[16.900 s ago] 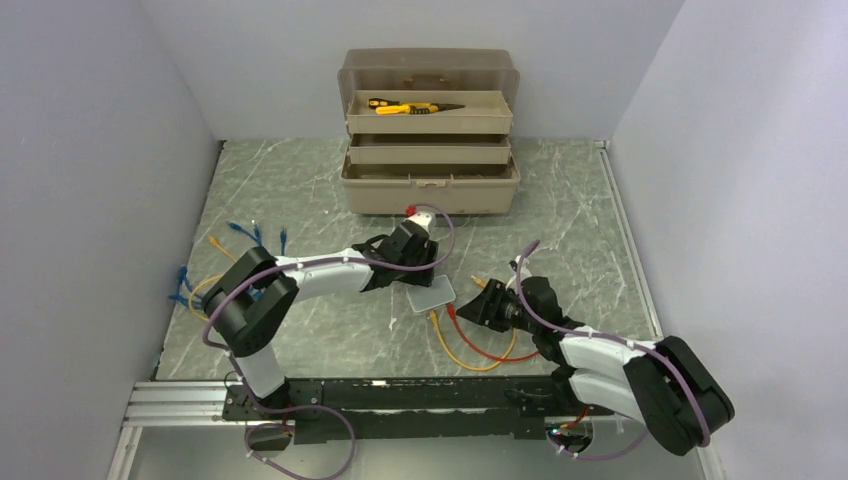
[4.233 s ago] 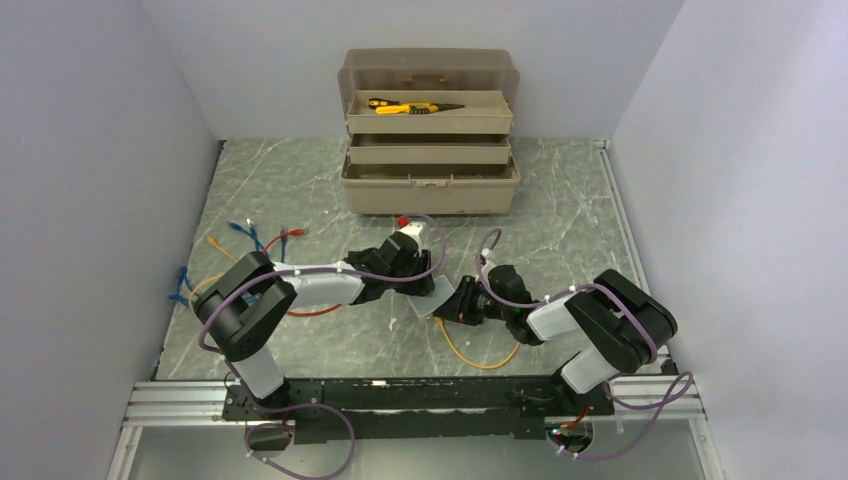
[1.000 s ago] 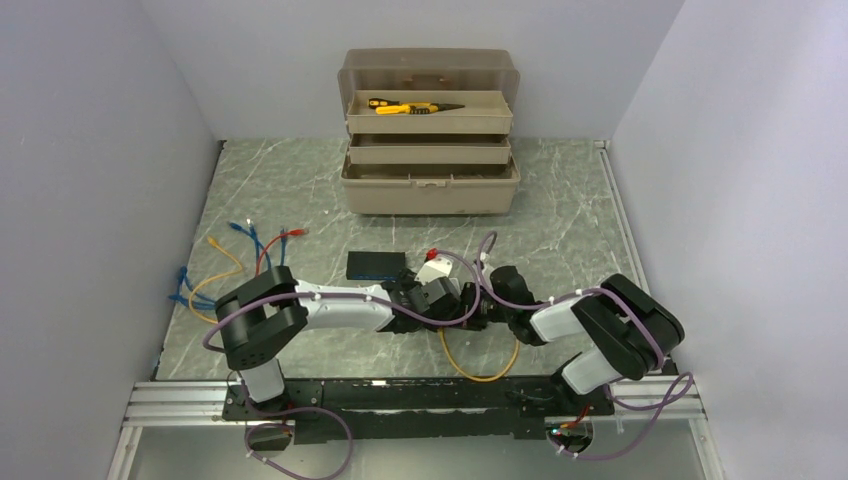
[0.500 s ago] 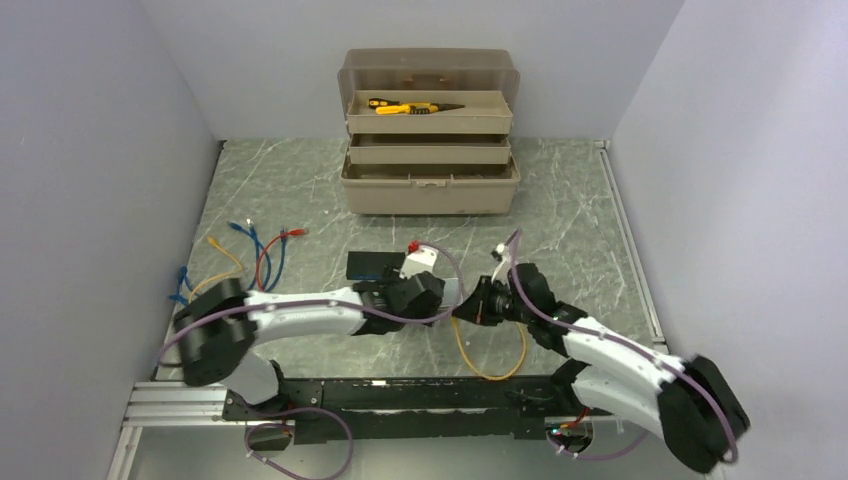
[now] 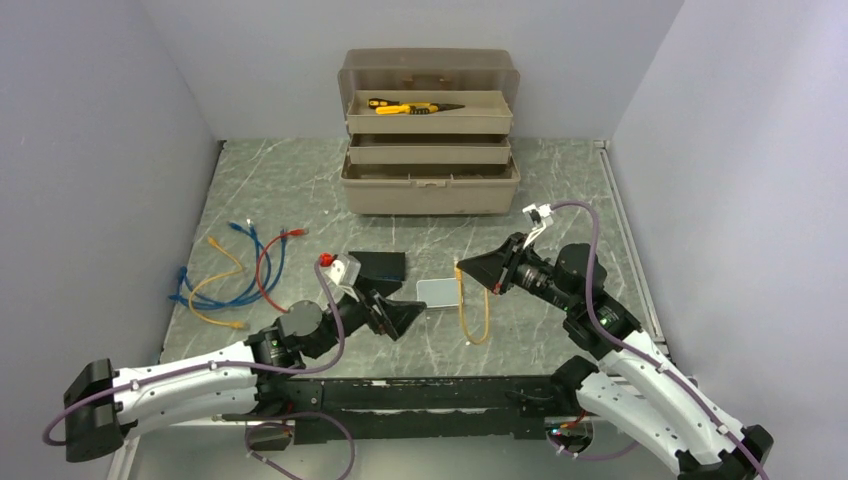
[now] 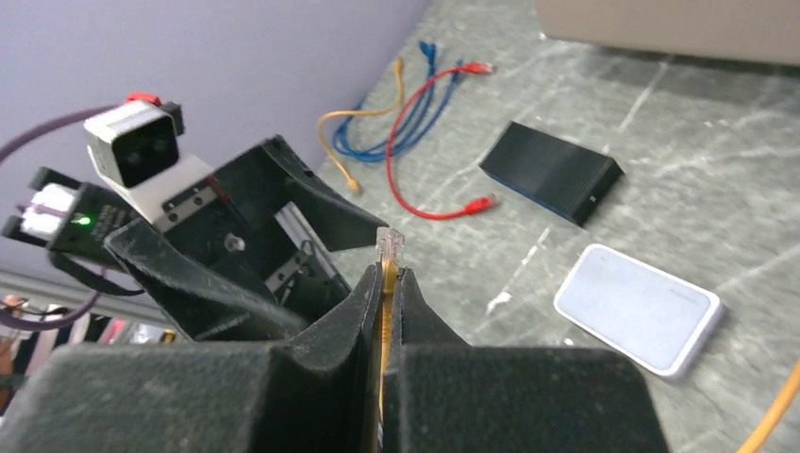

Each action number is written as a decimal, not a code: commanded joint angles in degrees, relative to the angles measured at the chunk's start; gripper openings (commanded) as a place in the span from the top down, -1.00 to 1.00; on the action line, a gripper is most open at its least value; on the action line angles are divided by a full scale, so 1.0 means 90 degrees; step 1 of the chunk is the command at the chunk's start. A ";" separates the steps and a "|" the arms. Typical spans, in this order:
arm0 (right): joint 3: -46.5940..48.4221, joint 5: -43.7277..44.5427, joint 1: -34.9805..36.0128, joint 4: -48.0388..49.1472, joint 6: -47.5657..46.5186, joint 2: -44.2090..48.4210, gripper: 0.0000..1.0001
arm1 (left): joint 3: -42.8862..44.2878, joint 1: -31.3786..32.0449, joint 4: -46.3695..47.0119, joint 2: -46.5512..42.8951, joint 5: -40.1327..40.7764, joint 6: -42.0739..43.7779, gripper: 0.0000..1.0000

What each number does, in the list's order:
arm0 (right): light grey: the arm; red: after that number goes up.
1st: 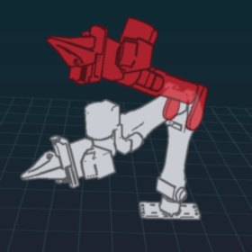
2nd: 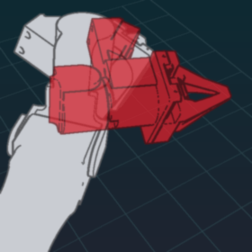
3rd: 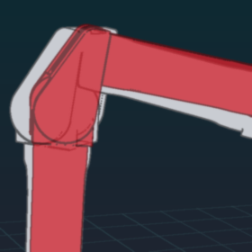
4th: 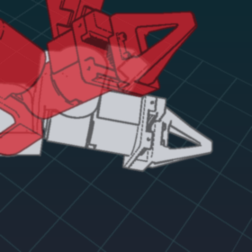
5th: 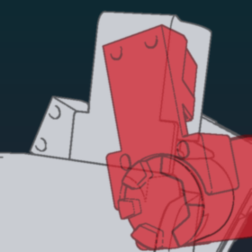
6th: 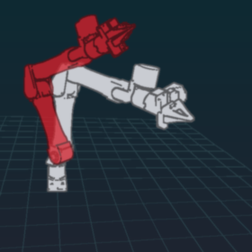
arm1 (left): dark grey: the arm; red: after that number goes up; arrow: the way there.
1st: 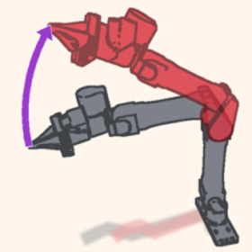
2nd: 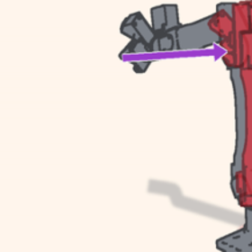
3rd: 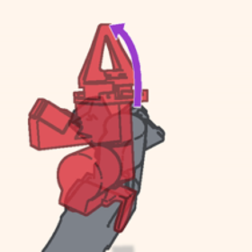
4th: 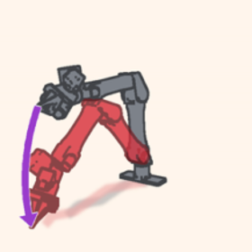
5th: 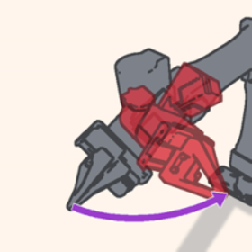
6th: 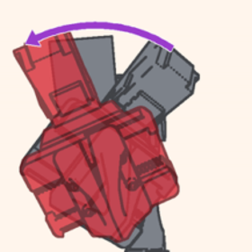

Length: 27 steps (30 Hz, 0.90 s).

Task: Pull the plug from the switch port
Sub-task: Place the connector at the center of the board.

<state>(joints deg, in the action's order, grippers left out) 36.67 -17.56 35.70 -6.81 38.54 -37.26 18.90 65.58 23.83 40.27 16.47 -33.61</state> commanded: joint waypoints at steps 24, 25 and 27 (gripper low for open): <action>0.0206 -0.0601 0.0036 0.1419 0.0632 0.0118 1.00 | 0.1805 0.0008 0.0915 0.2252 -0.2739 0.0445 1.00; 0.0233 -0.0581 0.0034 0.1303 0.0585 0.0138 0.84 | 0.1836 0.0008 0.0682 0.2174 -0.2583 0.0486 1.00; 0.0323 -0.0493 0.0036 0.1022 0.0494 0.0170 0.24 | 0.1894 0.0008 0.0129 0.1853 -0.2220 0.0604 1.00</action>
<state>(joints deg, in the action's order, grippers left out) 36.71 -22.85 35.73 4.75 44.64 -36.88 33.43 65.58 31.59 61.32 -8.47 -30.30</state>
